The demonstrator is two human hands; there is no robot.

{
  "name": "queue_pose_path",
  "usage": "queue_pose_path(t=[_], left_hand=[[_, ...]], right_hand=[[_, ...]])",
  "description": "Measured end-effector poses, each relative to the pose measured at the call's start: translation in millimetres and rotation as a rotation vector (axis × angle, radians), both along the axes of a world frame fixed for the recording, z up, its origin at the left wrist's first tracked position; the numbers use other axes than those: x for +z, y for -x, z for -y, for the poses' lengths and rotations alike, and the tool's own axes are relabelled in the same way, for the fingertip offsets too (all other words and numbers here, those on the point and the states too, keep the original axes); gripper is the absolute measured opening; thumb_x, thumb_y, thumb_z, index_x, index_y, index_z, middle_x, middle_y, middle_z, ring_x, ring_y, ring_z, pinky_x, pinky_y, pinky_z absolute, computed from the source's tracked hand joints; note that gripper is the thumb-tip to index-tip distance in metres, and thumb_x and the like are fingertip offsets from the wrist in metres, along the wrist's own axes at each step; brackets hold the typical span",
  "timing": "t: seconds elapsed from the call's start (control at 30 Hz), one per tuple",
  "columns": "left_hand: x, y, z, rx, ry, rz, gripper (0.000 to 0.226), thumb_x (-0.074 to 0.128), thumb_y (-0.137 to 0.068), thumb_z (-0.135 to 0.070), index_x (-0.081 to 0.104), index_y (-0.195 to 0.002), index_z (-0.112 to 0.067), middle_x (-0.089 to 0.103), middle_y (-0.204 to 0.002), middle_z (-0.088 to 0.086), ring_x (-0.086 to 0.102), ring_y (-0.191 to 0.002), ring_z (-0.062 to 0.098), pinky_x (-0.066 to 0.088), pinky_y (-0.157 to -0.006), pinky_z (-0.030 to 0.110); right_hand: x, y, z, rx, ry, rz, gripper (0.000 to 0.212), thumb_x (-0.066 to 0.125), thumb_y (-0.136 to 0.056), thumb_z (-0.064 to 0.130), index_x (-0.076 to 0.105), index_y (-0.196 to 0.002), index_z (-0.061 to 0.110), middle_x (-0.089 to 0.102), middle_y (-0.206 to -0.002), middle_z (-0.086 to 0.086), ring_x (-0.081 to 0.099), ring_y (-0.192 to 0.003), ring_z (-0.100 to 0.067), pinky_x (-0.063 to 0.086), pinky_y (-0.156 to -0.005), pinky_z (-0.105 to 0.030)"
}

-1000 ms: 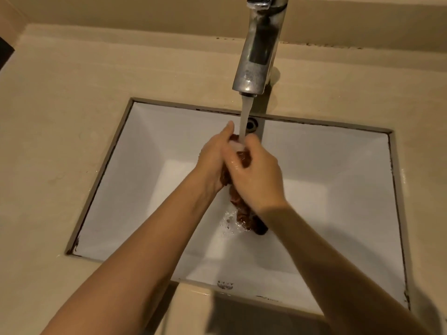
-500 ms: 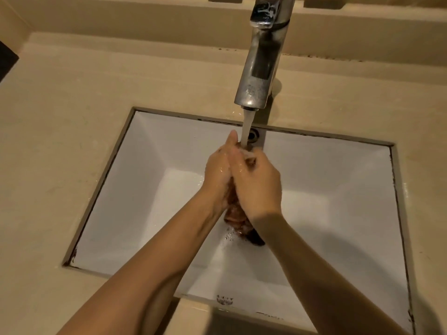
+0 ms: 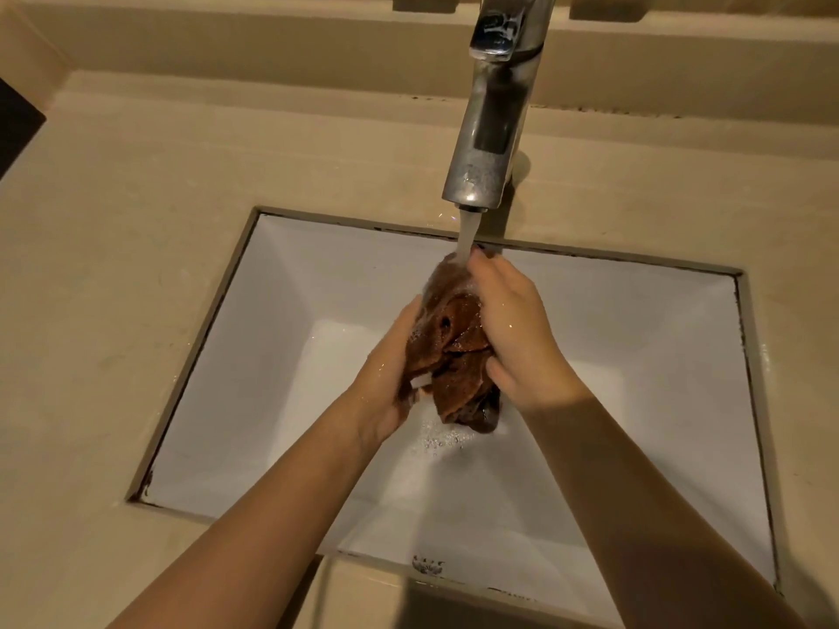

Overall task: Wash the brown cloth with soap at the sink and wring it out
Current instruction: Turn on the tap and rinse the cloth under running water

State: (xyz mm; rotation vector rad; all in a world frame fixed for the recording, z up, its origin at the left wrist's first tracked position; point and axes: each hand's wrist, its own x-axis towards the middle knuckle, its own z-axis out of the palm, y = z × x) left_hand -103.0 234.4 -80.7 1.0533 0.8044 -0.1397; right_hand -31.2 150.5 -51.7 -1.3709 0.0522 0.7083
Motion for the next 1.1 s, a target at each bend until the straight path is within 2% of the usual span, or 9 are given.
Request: queue_pose_path(t=[0.1, 0.2, 0.3, 0.4, 0.53, 0.77, 0.83, 0.93, 1.1], left_hand=[[4.9, -2.9, -2.5, 0.060, 0.213, 0.023, 0.040, 0.051, -0.090, -0.048, 0.070, -0.111, -0.020, 0.070, -0.113, 0.008, 0.062, -0.110, 0.027, 0.048, -0.096, 0.046], [7.3, -9.0, -4.2, 0.138, 0.317, 0.081, 0.034, 0.049, -0.094, -0.035, 0.074, -0.099, -0.012, 0.071, -0.101, 0.012, 0.067, -0.094, 0.026, 0.051, -0.090, 0.041], [11.7, -15.9, 1.0, 0.129, 0.257, 0.100, 0.037, 0.050, -0.094, -0.040, 0.076, -0.093, -0.013, 0.074, -0.093, 0.010, 0.070, -0.086, 0.021, 0.053, -0.082, 0.036], [21.1, -21.7, 7.2, 0.135, 0.040, 0.067, 0.039, 0.054, -0.090, -0.049, 0.070, -0.102, -0.016, 0.073, -0.099, 0.008, 0.069, -0.094, 0.021, 0.054, -0.081, 0.034], [27.6, -26.3, 11.0, 0.210, -0.136, 0.068, 0.031, 0.055, -0.090, -0.047, 0.062, -0.078, -0.020, 0.067, -0.072, 0.000, 0.065, -0.072, 0.015, 0.052, -0.061, 0.026], [19.7, -23.1, 10.9, 0.230, -0.083, 0.064, 0.037, 0.048, -0.096, -0.039, 0.066, -0.081, -0.010, 0.068, -0.063, 0.004, 0.067, -0.059, 0.015, 0.052, -0.052, 0.024], [20.8, -23.2, 10.9, 0.247, -0.094, 0.057, 0.030, 0.050, -0.097, -0.031, 0.067, -0.083, -0.010, 0.070, -0.068, 0.006, 0.068, -0.065, 0.017, 0.053, -0.055, 0.025], [19.4, -21.0, 10.6, 0.249, -0.215, 0.012, 0.031, 0.050, -0.094, -0.029, 0.067, -0.081, -0.007, 0.069, -0.079, 0.012, 0.066, -0.077, 0.023, 0.053, -0.070, 0.035], [24.7, -18.0, 9.0, 0.219, -0.195, 0.044, 0.025, 0.055, -0.092, -0.026, 0.069, -0.082, -0.009, 0.067, -0.077, 0.010, 0.066, -0.078, 0.022, 0.054, -0.072, 0.033]], right_hand=[[4.6, -5.0, -2.6, -0.026, -0.075, -0.063, 0.021, 0.045, -0.096, 0.022, 0.064, -0.094, 0.016, 0.067, -0.086, -0.004, 0.065, -0.086, -0.018, 0.052, -0.076, -0.029], [0.8, -6.4, 4.7, 0.129, 0.326, 0.309, 0.016, 0.037, -0.098, 0.024, 0.050, -0.104, 0.019, 0.059, -0.093, 0.001, 0.058, -0.088, -0.013, 0.043, -0.068, -0.020], [2.8, 6.3, 16.4, 0.182, 0.549, 0.568, 0.030, 0.036, -0.098, 0.027, 0.040, -0.127, 0.020, 0.050, -0.124, -0.005, 0.051, -0.114, -0.019, 0.045, -0.089, -0.025], [9.8, 29.0, 23.6, 0.187, 0.540, 0.622, 0.056, 0.042, -0.095, 0.035, 0.017, -0.146, 0.029, 0.031, -0.145, 0.002, 0.039, -0.126, -0.010, 0.038, -0.103, -0.026], [3.3, 43.0, 15.2, 0.183, 0.567, 0.640, 0.061, 0.055, -0.082, 0.053, 0.036, -0.134, 0.027, 0.038, -0.123, 0.006, 0.048, -0.113, -0.012, 0.047, -0.098, -0.035], [-6.1, 31.5, -3.2, 0.020, 0.502, 0.490, 0.030, 0.048, -0.087, 0.054, 0.051, -0.092, 0.024, 0.062, -0.097, 0.000, 0.060, -0.089, -0.017, 0.053, -0.083, -0.038], [-9.2, 26.6, -7.3, 0.002, 0.494, 0.469, 0.030, 0.045, -0.091, 0.050, 0.052, -0.087, 0.021, 0.063, -0.090, -0.002, 0.061, -0.084, -0.020, 0.053, -0.082, -0.042], [-15.2, 16.5, -12.7, -0.012, 0.532, 0.406, 0.038, 0.040, -0.094, 0.049, 0.061, -0.088, 0.018, 0.065, -0.089, -0.004, 0.062, -0.085, -0.022, 0.052, -0.086, -0.044], [-14.5, 11.8, -9.6, 0.062, 0.486, 0.338, 0.048, 0.040, -0.091, 0.056, 0.068, -0.085, 0.018, 0.067, -0.088, -0.005, 0.062, -0.091, -0.025, 0.047, -0.093, -0.046]])
